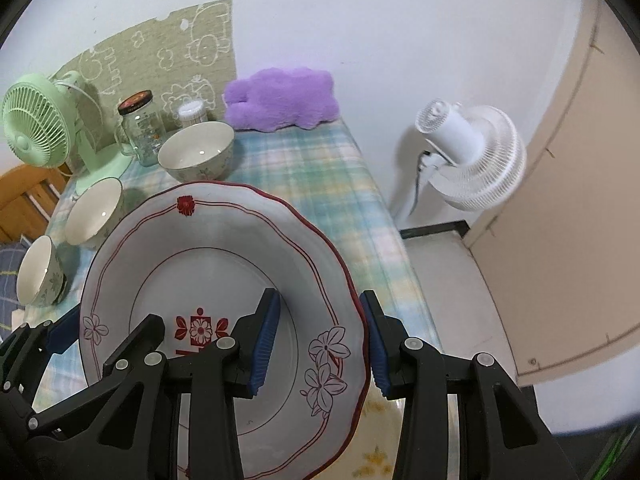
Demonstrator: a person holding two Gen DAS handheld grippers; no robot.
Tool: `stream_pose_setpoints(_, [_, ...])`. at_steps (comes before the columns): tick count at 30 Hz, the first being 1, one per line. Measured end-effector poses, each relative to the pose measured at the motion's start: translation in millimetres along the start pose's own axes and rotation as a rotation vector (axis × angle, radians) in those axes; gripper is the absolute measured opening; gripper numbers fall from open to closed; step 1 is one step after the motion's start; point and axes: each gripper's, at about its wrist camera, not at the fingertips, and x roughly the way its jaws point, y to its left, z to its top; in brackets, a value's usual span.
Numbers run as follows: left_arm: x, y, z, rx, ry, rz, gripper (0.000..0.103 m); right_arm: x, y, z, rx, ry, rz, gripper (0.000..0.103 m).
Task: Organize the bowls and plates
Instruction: 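Lift the red-patterned plate and carry it over the yellow-flower plate stack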
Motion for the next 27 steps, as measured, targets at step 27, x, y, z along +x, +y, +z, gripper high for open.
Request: stream_pose_setpoints(27, [29,-90,-63,0.011,0.180,-0.046,0.060,10,-94,-77,0.040,0.149,-0.050,0.044])
